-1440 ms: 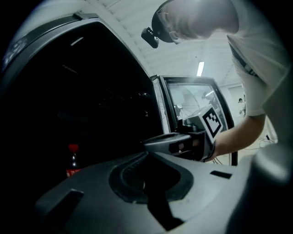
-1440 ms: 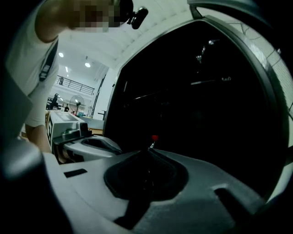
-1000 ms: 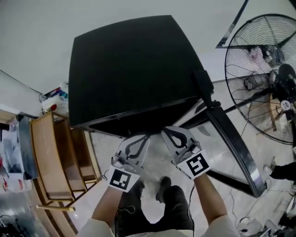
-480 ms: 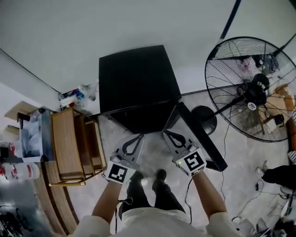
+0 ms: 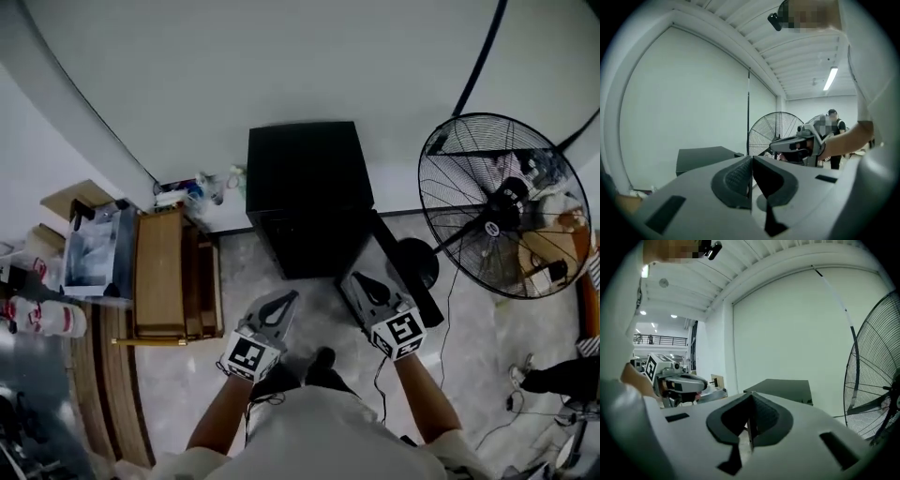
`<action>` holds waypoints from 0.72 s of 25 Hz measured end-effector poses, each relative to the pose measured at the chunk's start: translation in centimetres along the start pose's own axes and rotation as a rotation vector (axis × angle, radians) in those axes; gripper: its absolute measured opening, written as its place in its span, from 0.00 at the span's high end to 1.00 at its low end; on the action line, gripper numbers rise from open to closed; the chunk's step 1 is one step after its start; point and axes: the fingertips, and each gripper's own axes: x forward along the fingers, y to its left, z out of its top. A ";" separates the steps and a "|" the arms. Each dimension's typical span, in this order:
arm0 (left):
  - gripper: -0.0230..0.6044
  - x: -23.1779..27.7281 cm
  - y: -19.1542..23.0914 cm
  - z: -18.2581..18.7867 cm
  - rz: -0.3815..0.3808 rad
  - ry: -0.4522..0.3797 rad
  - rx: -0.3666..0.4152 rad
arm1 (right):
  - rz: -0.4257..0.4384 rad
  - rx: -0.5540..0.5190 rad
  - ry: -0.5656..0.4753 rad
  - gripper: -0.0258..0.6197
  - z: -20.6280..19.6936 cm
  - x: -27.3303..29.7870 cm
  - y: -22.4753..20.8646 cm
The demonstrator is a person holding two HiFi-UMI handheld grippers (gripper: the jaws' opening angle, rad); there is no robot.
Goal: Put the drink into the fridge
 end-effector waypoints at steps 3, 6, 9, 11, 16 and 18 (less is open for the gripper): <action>0.95 -3.2 0.0 -0.1 0.009 0.012 0.020 | -0.022 0.009 0.003 0.97 0.8 -1.4 1.8; 0.95 -6.0 0.1 0.4 0.012 0.013 0.033 | -0.051 0.012 -0.002 0.97 1.6 -2.7 3.6; 0.95 -8.8 -0.1 0.8 0.006 0.022 0.040 | -0.072 -0.003 -0.009 0.97 2.5 -4.0 6.0; 0.95 -10.3 0.2 1.2 0.017 0.012 0.047 | -0.076 -0.011 -0.021 0.97 3.0 -4.6 7.3; 0.95 -12.9 1.1 1.8 0.049 0.005 0.024 | -0.092 -0.017 -0.053 0.97 3.8 -5.8 9.5; 0.95 -13.7 1.4 1.7 0.054 0.012 0.023 | -0.097 -0.009 -0.063 0.97 4.1 -6.1 10.2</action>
